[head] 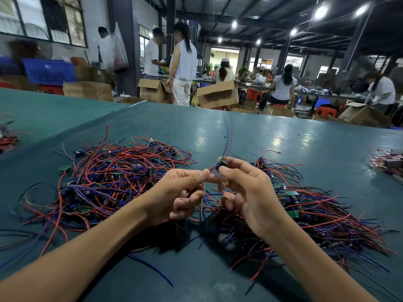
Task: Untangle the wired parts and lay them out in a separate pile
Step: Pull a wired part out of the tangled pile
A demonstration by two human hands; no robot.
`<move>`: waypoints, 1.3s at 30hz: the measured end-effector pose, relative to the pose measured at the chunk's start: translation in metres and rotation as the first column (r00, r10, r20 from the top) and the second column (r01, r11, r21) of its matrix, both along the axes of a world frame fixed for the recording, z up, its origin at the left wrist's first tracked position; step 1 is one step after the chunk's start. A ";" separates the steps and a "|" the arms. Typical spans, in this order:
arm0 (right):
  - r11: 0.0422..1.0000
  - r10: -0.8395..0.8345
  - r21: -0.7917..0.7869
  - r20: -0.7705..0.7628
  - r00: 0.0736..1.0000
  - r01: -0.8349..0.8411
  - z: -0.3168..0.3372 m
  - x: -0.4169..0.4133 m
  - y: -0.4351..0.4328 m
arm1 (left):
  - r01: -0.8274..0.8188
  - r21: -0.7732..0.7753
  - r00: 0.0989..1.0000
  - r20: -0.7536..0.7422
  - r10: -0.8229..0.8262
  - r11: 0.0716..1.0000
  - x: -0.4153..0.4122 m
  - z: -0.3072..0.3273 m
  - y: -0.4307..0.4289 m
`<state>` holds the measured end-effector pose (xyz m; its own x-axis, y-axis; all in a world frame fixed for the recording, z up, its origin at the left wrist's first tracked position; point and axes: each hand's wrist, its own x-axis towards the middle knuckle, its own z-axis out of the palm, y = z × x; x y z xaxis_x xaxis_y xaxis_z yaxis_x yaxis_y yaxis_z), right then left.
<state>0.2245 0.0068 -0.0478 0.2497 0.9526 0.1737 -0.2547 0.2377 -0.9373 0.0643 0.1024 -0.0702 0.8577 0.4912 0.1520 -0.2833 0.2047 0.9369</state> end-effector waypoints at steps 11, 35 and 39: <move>0.993 -0.113 -0.007 -0.251 0.961 0.115 0.004 0.009 0.003 | -0.531 0.054 0.843 0.133 0.521 0.846 0.006 -0.005 0.009; 0.704 -0.435 -0.391 0.424 0.795 0.593 0.021 0.130 -0.076 | -0.654 -0.006 0.746 0.155 0.647 0.756 0.010 -0.006 0.011; 0.683 -0.460 -0.372 0.449 0.766 0.628 0.022 0.129 -0.080 | -0.649 0.028 0.756 0.140 0.640 0.761 0.010 -0.008 0.012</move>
